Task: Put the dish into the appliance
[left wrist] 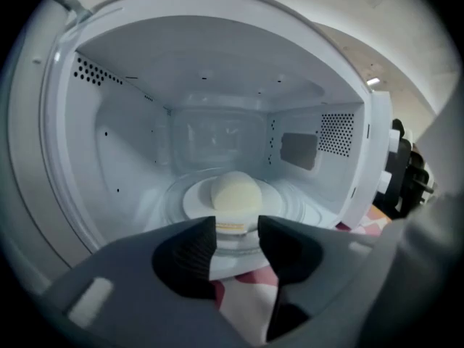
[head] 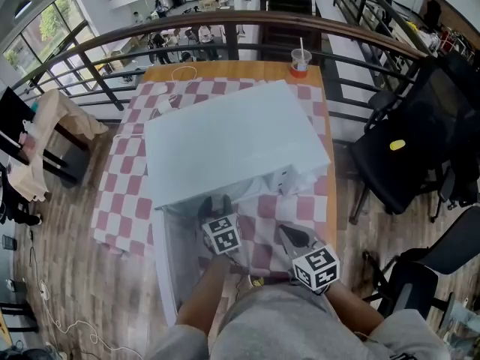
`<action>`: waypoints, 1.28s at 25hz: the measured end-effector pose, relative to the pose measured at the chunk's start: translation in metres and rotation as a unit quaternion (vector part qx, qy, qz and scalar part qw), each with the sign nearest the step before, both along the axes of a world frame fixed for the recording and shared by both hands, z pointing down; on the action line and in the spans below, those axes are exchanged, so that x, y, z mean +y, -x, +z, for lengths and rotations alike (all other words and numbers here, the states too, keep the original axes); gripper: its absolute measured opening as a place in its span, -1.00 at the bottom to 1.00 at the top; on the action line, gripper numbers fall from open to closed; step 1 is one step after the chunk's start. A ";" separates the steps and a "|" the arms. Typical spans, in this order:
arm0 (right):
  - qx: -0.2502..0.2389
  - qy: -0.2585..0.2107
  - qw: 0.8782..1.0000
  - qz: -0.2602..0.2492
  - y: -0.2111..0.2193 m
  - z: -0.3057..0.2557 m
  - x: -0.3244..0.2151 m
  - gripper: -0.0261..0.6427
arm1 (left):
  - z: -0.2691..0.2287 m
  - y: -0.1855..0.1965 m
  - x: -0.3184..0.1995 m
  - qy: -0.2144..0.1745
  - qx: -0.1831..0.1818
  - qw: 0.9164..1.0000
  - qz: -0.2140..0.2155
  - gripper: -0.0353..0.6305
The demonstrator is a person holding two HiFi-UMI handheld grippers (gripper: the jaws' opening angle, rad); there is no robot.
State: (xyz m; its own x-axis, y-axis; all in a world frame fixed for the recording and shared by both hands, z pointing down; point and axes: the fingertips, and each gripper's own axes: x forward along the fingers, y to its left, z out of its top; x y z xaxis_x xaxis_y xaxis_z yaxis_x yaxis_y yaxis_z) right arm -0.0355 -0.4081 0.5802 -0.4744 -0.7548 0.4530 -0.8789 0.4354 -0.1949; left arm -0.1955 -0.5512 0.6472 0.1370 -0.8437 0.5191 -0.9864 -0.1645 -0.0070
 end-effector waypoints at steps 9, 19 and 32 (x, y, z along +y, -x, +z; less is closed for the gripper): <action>0.034 -0.059 0.998 0.009 -0.037 -0.035 0.000 -0.93 | -0.040 0.007 0.017 -0.031 0.087 0.995 -0.026 -0.87; 0.051 -0.082 0.994 0.051 -0.104 -0.071 0.041 -0.93 | -0.094 -0.022 0.114 -0.078 0.163 0.983 0.039 -0.86; 0.066 -0.078 0.993 0.059 -0.133 -0.075 0.091 -0.92 | -0.121 -0.034 0.215 -0.083 0.173 0.977 0.090 -0.86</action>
State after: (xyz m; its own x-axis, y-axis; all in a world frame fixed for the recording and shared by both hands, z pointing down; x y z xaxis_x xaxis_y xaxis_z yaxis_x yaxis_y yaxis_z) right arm 0.0972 -0.3176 0.5047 -0.3227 -0.8671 0.3793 -0.9389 0.3441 -0.0123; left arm -0.1612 -0.3365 0.5263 0.4329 -0.8588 0.2740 -0.8902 -0.3595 0.2797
